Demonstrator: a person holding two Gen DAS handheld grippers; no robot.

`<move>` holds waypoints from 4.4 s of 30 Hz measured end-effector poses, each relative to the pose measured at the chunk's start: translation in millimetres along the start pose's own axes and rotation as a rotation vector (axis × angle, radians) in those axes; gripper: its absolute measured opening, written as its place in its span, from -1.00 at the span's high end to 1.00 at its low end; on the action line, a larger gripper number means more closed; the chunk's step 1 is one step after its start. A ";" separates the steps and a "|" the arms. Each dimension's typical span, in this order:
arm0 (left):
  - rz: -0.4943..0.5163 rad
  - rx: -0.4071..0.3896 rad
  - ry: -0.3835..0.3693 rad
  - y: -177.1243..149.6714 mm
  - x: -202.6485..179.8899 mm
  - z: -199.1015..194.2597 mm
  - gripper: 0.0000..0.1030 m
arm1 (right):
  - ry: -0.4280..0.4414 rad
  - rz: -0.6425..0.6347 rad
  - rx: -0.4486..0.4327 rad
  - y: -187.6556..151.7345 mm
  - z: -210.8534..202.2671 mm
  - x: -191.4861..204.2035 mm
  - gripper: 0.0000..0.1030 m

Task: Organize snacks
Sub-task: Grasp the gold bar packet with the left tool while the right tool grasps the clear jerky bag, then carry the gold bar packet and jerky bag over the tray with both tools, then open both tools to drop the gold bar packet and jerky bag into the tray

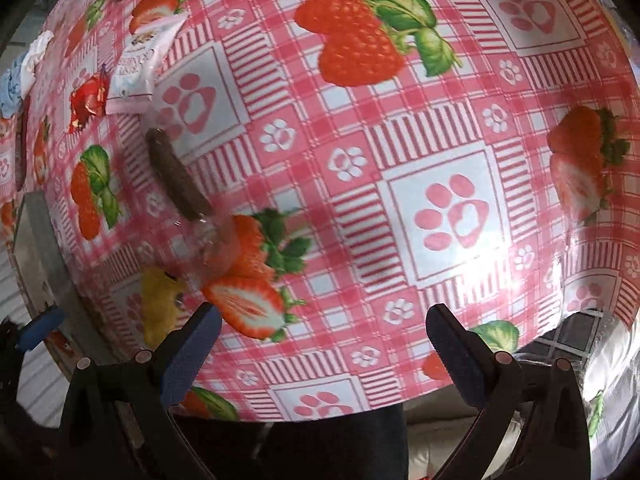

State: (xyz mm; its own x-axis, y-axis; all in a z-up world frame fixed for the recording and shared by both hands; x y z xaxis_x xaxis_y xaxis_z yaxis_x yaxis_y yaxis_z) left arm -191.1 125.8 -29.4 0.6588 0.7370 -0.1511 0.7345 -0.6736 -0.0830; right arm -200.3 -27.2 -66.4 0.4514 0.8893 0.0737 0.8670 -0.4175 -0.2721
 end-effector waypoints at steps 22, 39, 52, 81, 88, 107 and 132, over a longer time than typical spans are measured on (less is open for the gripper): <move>-0.199 0.017 0.141 -6.4 52.6 34.6 0.48 | -0.043 -0.173 -0.014 25.5 -6.9 38.6 -1.00; -0.286 0.002 0.134 -16.4 70.7 29.6 0.45 | -0.159 -0.391 -0.054 68.5 16.5 138.6 -1.00; -0.322 -0.010 0.075 -15.3 75.2 30.4 0.47 | -0.162 -0.417 -0.077 52.5 3.3 123.8 -0.54; -0.392 -0.205 0.003 -54.8 118.4 -56.6 0.51 | 0.153 -0.343 -0.010 -36.0 -42.3 117.3 0.22; -0.490 -0.245 0.048 -77.3 152.4 -65.2 0.51 | 0.142 -0.451 -0.024 -25.3 -38.3 177.4 0.22; -0.704 -0.240 0.075 -152.9 234.1 -59.6 0.51 | 0.119 -0.756 -0.005 -77.9 -22.4 341.4 0.22; -0.714 -0.197 0.091 -174.5 234.0 -40.1 -0.24 | 0.067 -0.813 0.034 -111.2 12.2 384.9 0.15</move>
State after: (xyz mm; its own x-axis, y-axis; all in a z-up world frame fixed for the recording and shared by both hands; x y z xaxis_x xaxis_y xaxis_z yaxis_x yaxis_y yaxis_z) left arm -158.5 418.1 -10.9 0.0150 0.9989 -0.0438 0.9987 -0.0129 0.0494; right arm -125.6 363.8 -19.5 -0.3034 0.8983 0.3178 0.9228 0.3602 -0.1372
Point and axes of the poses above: each gripper's, at about its wrist camera, not at the fingertips, and z roughly the way its jaws point, x to its left, y to its top, the point moved 7 cm from there along z, roughly the way its jaws point, and after that the axes turned 6 degrees about z, right-handed, at the moved point
